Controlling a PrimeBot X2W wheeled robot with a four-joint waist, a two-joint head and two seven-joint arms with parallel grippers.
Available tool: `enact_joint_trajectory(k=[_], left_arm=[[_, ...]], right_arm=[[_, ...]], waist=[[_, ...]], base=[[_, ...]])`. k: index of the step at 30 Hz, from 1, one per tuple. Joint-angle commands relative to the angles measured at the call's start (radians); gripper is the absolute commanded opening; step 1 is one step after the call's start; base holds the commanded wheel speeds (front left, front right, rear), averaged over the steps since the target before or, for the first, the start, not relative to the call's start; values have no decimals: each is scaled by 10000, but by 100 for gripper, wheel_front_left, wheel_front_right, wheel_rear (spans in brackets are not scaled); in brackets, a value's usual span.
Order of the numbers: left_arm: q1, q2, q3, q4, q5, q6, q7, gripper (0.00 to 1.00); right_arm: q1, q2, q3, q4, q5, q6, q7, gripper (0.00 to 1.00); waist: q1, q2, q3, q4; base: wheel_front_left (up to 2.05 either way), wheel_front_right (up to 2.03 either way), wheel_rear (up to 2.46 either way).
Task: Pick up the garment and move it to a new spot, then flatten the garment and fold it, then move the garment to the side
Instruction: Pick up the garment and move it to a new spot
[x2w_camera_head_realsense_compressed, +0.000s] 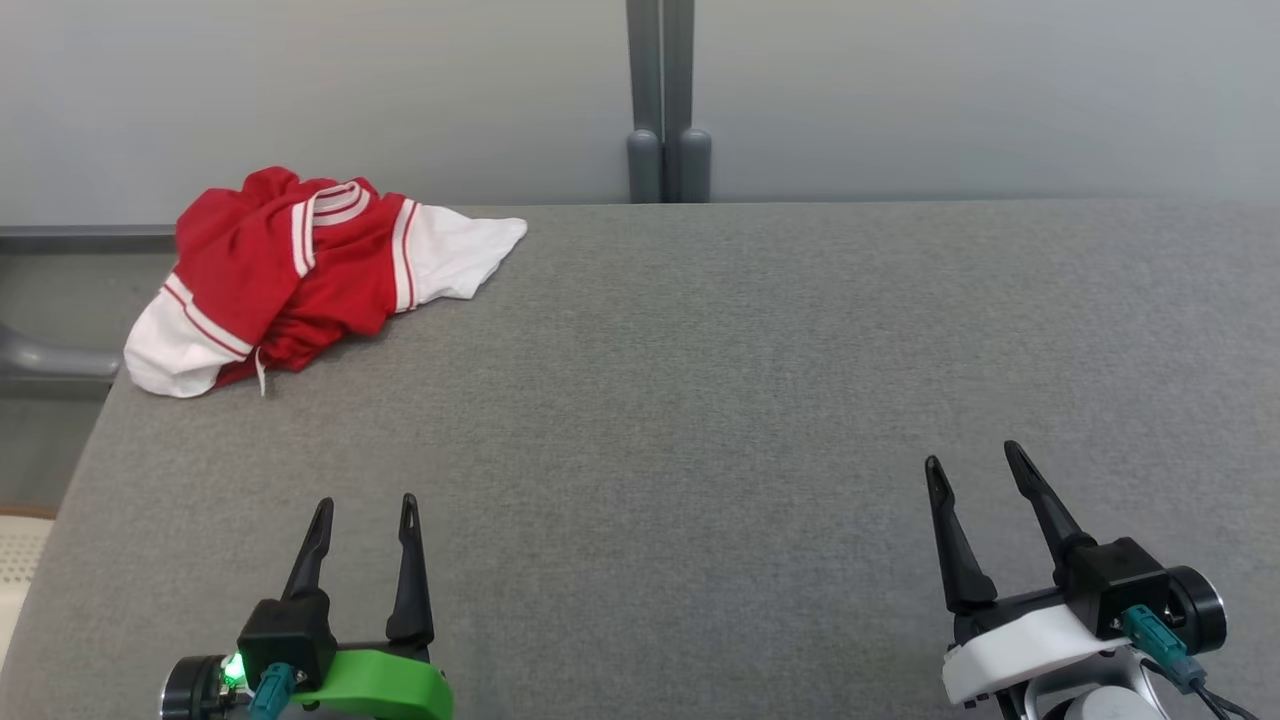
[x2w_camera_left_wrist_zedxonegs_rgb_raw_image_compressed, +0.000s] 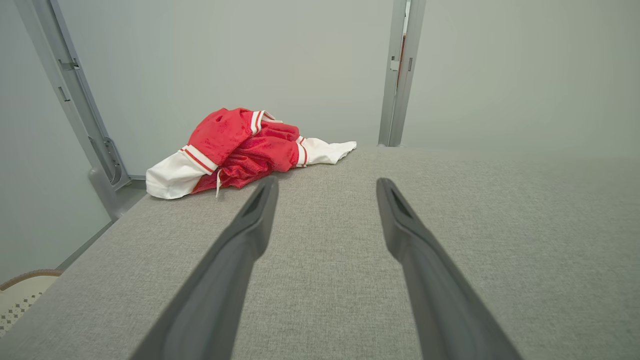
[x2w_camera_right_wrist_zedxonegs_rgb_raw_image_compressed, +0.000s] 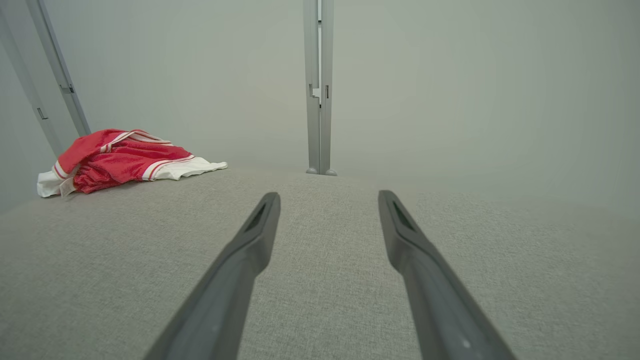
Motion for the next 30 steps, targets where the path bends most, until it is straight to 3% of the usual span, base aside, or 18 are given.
enact_joint_trajectory(k=[1, 9, 17, 23, 30], left_arm=[[-113, 66, -3, -26, 31, -13, -4, 100], [-119, 61, 157, -89, -2, 39, -4, 100], [-112, 58, 193, -105, -126, 79, -4, 100], [5, 56, 224, -162, -213, 138, -4, 100], [6, 56, 327, -315, -325, 237, -4, 100]], right_arm=[[65, -28, -9, -93, 3, 4, -32, 100], [-151, -30, 202, -119, 7, 4, -32, 100], [-272, -31, 481, -7, 22, 4, -32, 100], [-335, -33, 620, 19, 8, 4, -32, 100], [-575, -34, 849, -70, -99, 4, -32, 100]], waist=[[0, 0, 111, 914], [0, 0, 334, 2782], [0, 0, 371, 4075], [0, 0, 406, 4397], [0, 0, 767, 4278]], base=[[0, 0, 0], [0, 0, 0], [0, 0, 0], [0, 0, 0], [0, 0, 0]])
